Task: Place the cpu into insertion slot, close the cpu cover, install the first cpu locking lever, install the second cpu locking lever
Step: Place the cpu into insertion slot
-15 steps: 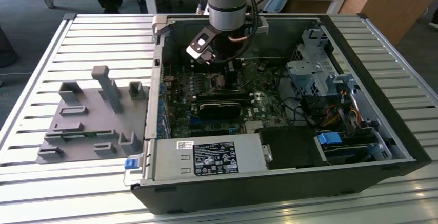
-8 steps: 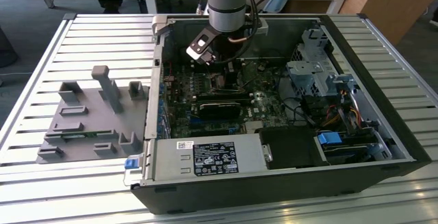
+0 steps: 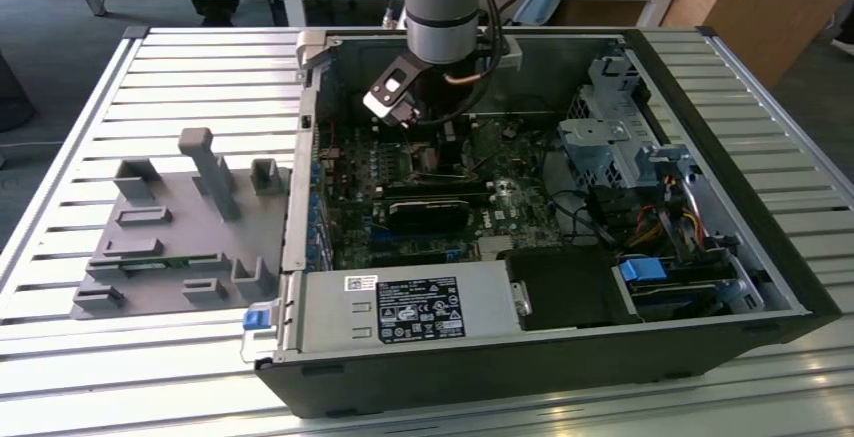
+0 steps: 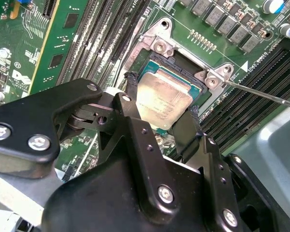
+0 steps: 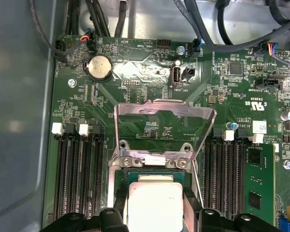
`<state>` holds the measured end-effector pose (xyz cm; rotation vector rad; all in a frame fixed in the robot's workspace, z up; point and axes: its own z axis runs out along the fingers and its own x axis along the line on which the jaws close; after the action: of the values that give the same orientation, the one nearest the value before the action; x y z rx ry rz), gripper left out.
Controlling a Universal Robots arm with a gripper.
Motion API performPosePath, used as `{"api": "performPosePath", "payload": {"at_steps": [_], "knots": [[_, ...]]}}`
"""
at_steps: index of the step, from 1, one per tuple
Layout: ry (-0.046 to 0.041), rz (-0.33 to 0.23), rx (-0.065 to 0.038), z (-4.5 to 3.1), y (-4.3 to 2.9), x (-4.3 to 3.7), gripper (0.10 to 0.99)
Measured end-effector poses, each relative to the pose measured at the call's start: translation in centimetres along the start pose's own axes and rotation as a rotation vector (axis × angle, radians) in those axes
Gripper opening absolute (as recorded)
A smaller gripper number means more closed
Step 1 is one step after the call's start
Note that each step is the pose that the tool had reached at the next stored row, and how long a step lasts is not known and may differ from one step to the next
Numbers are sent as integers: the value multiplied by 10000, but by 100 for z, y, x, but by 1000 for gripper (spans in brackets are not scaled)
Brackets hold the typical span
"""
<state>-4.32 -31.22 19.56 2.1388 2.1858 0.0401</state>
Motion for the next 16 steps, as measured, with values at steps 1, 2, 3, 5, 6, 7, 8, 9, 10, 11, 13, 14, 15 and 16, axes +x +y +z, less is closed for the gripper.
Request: {"api": "performPosePath", "payload": {"at_steps": [1, 2, 3, 5, 6, 7, 8, 9, 10, 11, 13, 14, 15, 16], "knots": [[0, -1, 0, 4, -1, 1, 537], [0, 0, 0, 8, -2, 2, 537], [0, 0, 0, 11, -2, 3, 537], [-2, -1, 1, 13, -3, 3, 537], [-3, -2, 2, 13, -3, 3, 537], [-1, 0, 1, 14, -3, 3, 537], [0, 0, 0, 15, -3, 4, 537], [-1, 0, 0, 15, -3, 4, 537], [0, 0, 0, 15, -3, 3, 537], [0, 0, 0, 16, -3, 4, 537], [0, 0, 0, 16, -3, 3, 537], [0, -1, 0, 16, -3, 4, 537], [0, 0, 0, 17, -3, 4, 549], [0, 0, 0, 18, -3, 4, 549]]}}
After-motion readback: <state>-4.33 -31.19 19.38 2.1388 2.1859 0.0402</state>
